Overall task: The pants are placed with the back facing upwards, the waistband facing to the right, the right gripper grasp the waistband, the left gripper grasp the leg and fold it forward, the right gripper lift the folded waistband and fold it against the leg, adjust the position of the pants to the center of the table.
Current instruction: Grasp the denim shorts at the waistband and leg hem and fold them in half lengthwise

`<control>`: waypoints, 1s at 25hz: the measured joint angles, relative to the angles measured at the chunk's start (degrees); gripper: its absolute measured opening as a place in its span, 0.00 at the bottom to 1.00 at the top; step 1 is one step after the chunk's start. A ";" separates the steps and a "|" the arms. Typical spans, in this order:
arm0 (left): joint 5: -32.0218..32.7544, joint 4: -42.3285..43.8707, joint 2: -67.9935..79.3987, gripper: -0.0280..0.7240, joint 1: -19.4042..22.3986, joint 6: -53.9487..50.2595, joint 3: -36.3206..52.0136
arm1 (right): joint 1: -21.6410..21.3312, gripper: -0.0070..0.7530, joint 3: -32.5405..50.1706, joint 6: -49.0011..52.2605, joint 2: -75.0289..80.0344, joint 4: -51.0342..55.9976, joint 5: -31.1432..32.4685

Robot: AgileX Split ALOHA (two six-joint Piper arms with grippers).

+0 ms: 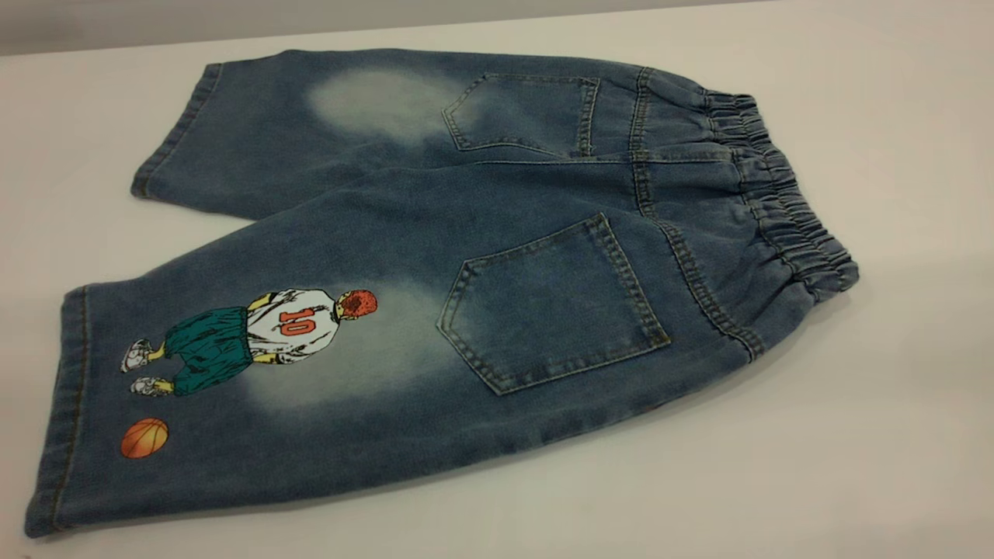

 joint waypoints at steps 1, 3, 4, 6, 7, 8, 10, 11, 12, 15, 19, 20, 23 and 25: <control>0.00 0.00 0.00 0.45 0.00 0.00 0.00 | 0.00 0.33 0.00 0.00 0.00 0.00 0.00; 0.00 0.00 0.00 0.45 0.00 0.00 0.00 | 0.00 0.33 0.00 0.00 0.00 0.00 0.00; 0.00 0.00 0.00 0.45 0.00 0.00 0.00 | 0.00 0.33 0.00 0.00 0.00 0.27 0.00; 0.00 0.00 0.00 0.45 0.00 0.00 0.00 | 0.00 0.33 0.00 0.00 0.00 1.38 0.00; 0.00 0.00 0.00 0.45 0.00 0.00 0.00 | 0.00 0.33 0.00 0.00 0.00 1.85 0.00; 0.00 0.00 0.00 0.45 0.00 0.00 0.00 | 0.00 0.33 0.00 0.00 0.00 2.11 0.00; 0.00 0.00 0.00 0.45 0.00 0.04 0.00 | 0.00 0.33 0.00 0.00 0.00 3.10 -0.05; 0.00 0.00 0.00 0.45 0.00 0.04 0.00 | 0.00 0.33 0.00 0.00 0.00 4.30 -0.20; 0.00 0.00 0.00 0.45 0.00 0.04 0.00 | 0.00 0.33 0.00 0.00 0.00 5.43 -0.25; 0.00 0.00 0.00 0.45 0.00 0.04 0.00 | 0.00 0.33 0.00 0.00 0.00 7.28 -1.20; -0.99 0.00 1.51 0.45 0.00 0.94 -0.84 | 0.00 0.33 -0.47 0.34 0.00 9.50 -2.66; -1.91 0.00 2.63 0.45 0.00 1.21 -1.31 | 0.00 0.33 -0.69 0.46 0.00 10.18 -3.11; -6.23 -2.55 7.66 0.45 0.00 2.52 -3.63 | 0.00 0.33 -0.66 0.46 2.46 13.25 -4.46; -9.60 -5.02 12.11 0.45 0.00 4.45 -5.73 | 0.00 0.33 -0.66 -0.33 6.10 16.00 -6.72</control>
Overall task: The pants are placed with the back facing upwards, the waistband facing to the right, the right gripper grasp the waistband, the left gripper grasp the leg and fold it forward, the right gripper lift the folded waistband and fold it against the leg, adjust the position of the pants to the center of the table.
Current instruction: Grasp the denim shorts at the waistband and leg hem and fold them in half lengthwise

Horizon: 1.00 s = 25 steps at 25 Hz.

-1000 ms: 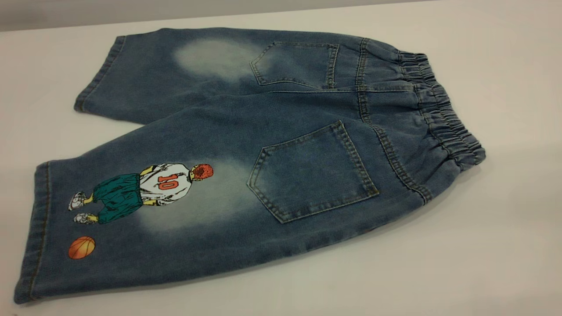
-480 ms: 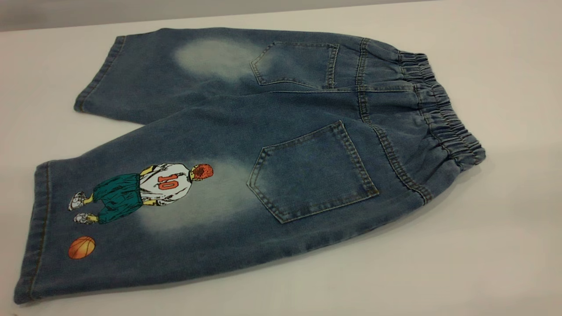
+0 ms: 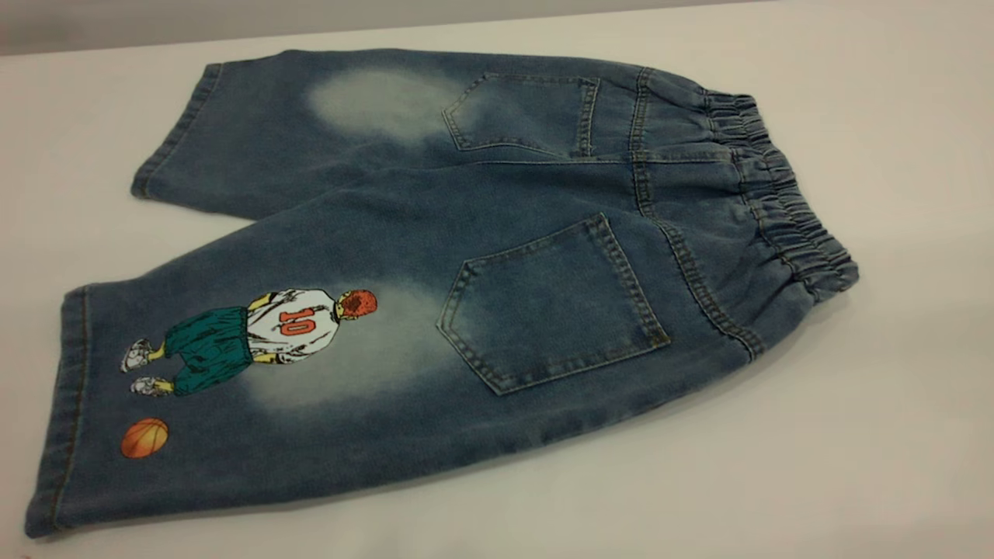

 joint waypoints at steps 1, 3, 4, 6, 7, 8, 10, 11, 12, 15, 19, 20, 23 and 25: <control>-1.34 -1.42 2.74 0.45 0.00 1.42 -1.30 | 0.00 0.33 0.00 -0.64 2.28 0.98 -0.90; -3.15 -4.23 8.00 0.45 0.00 4.56 -3.64 | 0.00 0.33 0.00 -2.53 6.59 2.23 -2.78; -4.17 -5.55 10.95 0.45 0.00 6.42 -4.80 | 0.00 0.33 0.00 -3.18 9.08 2.84 -4.24; -6.15 -8.97 16.90 0.45 0.00 9.90 -6.33 | 0.00 0.33 0.00 -4.52 13.81 3.52 -6.94; -6.99 -10.78 19.33 0.45 0.00 11.91 -6.68 | 0.00 0.33 0.00 -5.08 16.47 3.51 -8.45; -7.89 -12.26 22.18 0.45 0.00 14.03 -6.68 | 0.00 0.33 0.00 -5.83 19.23 3.51 -9.96; -9.26 -15.93 27.12 0.45 0.00 18.19 -6.68 | 0.00 0.33 0.05 -7.37 24.44 3.68 -12.46; -10.20 -17.40 29.59 0.45 0.00 20.59 -6.68 | 0.00 0.33 0.05 -7.91 27.36 3.84 -13.79; -10.96 -18.95 31.90 0.45 0.00 23.03 -6.68 | 0.00 0.33 0.05 -8.62 30.33 4.25 -15.18; -12.87 -22.70 37.62 0.45 0.00 30.03 -6.68 | 0.00 0.33 0.05 -10.67 39.00 6.42 -18.96; -14.65 -26.94 43.66 0.46 -1.84 37.60 -6.63 | 0.00 0.33 0.05 -14.77 50.63 10.51 -24.57; -14.65 -27.17 45.00 0.47 -2.69 38.73 -6.63 | 0.00 0.33 0.05 -15.86 53.58 11.52 -25.84; -16.99 -27.10 48.46 0.50 -6.24 41.28 -6.63 | 0.00 0.33 0.05 -19.58 61.64 15.69 -29.50; -19.55 -26.60 50.44 0.52 -8.86 41.28 -6.63 | 0.00 0.33 0.05 -23.08 66.60 19.24 -31.54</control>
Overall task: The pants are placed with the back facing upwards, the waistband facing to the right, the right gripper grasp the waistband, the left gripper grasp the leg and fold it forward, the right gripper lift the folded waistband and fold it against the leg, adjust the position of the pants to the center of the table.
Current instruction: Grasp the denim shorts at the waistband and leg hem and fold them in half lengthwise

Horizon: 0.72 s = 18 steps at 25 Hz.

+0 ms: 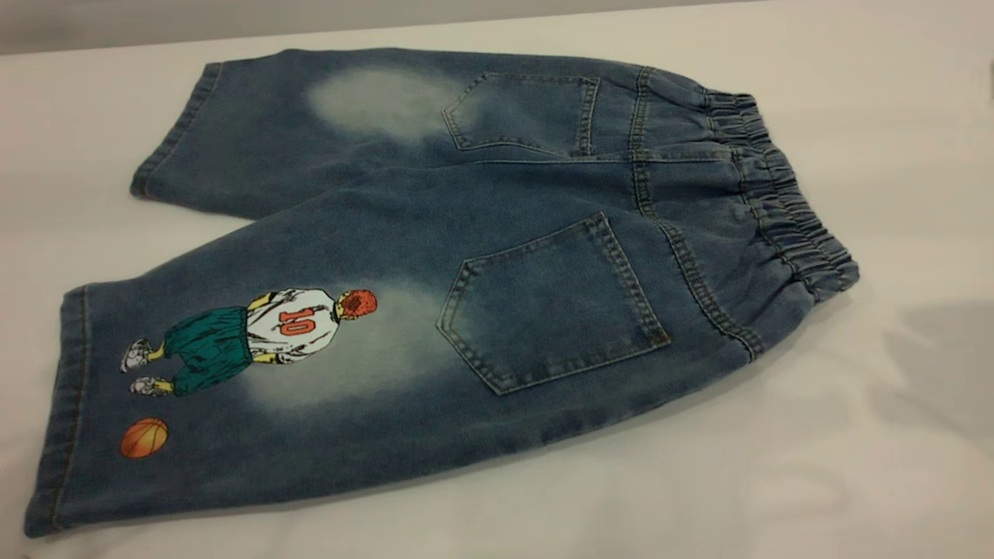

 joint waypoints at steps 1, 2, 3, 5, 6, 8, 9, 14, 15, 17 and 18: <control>-1.13 0.47 1.10 0.52 -1.25 0.00 0.00 | 0.00 0.33 0.00 -1.82 2.63 2.15 -0.78; -1.93 1.13 2.23 0.53 -2.23 0.00 0.00 | 0.00 0.33 0.00 -4.15 5.24 3.98 -1.14; -2.64 1.32 3.20 0.53 -3.33 0.00 0.00 | 0.00 0.33 0.00 -6.51 7.35 6.14 -1.56; -3.82 1.63 5.42 0.53 -5.26 -0.05 0.00 | 0.00 0.33 0.00 -10.87 12.23 10.63 -2.12; -4.33 1.99 6.41 0.53 -6.33 -0.05 0.00 | 0.00 0.33 0.00 -13.31 14.10 12.50 -2.27; -5.75 2.22 7.82 0.53 -8.31 -0.05 0.00 | 0.00 0.33 -0.32 -18.04 18.19 17.23 -2.80; -6.27 2.22 8.31 0.53 -9.04 -0.05 0.00 | -0.16 0.33 -0.86 -20.82 20.06 19.29 -2.65; -6.47 2.16 8.82 0.53 -11.08 -0.05 0.00 | -2.78 0.33 -5.28 -31.74 27.28 28.07 2.34; -6.41 2.16 8.82 0.53 -11.08 -0.05 0.00 | -3.78 0.33 -6.14 -32.80 28.46 28.70 3.40; -6.04 2.16 8.82 0.53 -11.08 -0.05 0.00 | -6.15 0.33 -8.10 -34.53 30.33 28.94 5.56; -5.80 2.16 8.82 0.53 -11.08 -0.05 0.00 | -7.62 0.33 -8.81 -35.37 31.21 29.20 7.31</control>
